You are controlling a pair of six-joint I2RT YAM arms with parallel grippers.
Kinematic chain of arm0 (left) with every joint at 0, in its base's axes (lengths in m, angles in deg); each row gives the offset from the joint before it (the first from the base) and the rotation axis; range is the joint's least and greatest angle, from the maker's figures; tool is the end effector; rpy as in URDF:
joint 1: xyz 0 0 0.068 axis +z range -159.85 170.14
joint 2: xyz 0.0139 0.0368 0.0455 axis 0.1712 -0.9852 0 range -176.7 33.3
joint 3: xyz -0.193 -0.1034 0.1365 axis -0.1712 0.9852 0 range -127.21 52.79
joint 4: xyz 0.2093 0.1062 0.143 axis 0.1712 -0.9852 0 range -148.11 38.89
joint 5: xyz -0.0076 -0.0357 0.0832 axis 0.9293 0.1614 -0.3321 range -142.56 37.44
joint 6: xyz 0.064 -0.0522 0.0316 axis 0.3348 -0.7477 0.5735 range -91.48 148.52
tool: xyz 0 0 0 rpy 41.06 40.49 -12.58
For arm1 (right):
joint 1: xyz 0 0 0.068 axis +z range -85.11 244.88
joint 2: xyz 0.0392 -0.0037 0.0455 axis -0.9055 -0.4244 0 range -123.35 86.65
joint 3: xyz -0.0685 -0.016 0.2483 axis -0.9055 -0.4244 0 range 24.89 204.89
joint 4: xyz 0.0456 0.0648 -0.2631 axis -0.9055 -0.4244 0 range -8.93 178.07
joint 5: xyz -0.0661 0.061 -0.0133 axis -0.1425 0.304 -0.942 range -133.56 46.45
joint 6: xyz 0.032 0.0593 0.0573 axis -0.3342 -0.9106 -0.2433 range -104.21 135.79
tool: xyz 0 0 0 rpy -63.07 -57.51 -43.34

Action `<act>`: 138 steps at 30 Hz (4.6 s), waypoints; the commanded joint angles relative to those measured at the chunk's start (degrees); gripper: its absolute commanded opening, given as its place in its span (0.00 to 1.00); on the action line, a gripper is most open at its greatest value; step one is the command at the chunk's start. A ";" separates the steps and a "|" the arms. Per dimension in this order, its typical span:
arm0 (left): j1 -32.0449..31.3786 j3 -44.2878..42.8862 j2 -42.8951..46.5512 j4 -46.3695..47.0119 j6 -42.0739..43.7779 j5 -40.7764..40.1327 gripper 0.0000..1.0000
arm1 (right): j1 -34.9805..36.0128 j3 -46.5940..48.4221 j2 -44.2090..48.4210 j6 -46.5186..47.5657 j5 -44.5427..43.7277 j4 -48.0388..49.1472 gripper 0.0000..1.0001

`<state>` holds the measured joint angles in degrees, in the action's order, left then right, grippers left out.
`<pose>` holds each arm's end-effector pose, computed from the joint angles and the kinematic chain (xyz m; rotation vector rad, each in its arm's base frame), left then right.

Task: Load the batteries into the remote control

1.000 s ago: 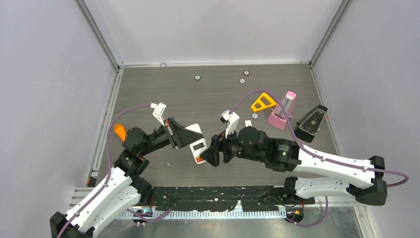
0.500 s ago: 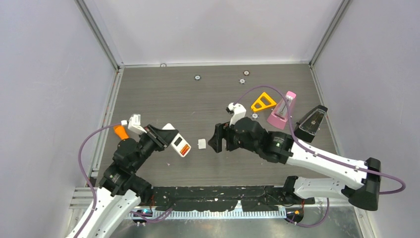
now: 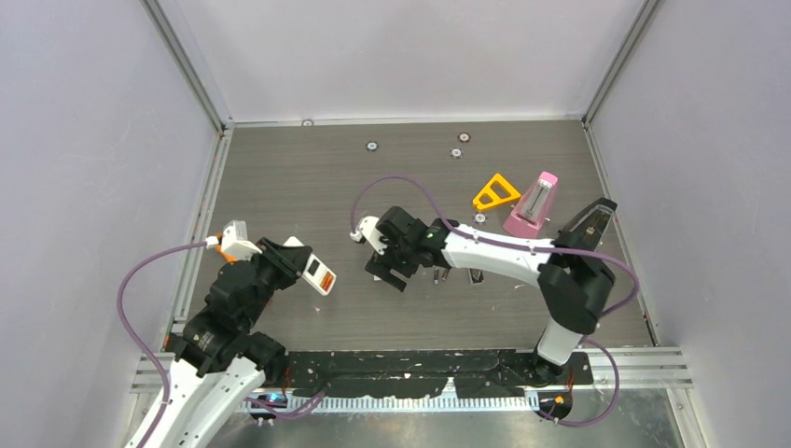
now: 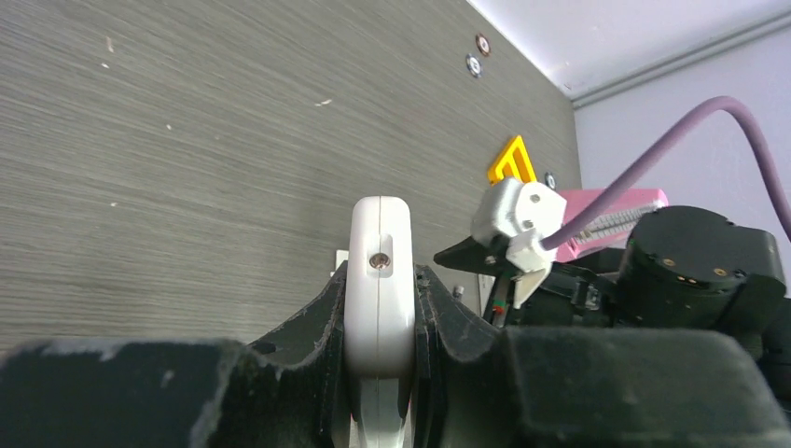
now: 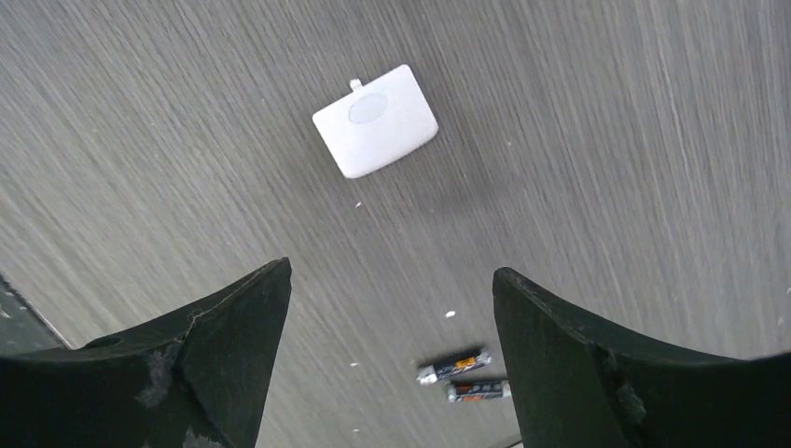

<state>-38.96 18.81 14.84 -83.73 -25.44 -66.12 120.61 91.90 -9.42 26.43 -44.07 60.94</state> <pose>0.1501 -0.0625 0.2750 -0.5802 1.8462 -0.7725 0.2185 0.3192 0.1606 -1.4080 2.1597 0.2895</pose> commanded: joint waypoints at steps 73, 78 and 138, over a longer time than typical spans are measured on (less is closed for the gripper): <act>0.46 -11.99 1.84 -4.13 7.11 -15.57 0.00 | -3.69 12.51 -17.99 35.82 14.54 2.97 0.79; 0.46 -11.91 1.61 -4.09 7.41 -15.99 0.00 | -3.69 13.01 -19.69 38.36 15.48 1.70 0.78; 0.54 -3.62 0.95 3.35 7.01 -12.25 0.00 | -5.53 5.02 -12.50 34.97 17.96 12.54 0.73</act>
<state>-38.72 17.79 16.24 -85.13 -19.45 -76.22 116.26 94.45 -20.40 56.55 -29.69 70.44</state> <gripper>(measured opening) 0.226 0.737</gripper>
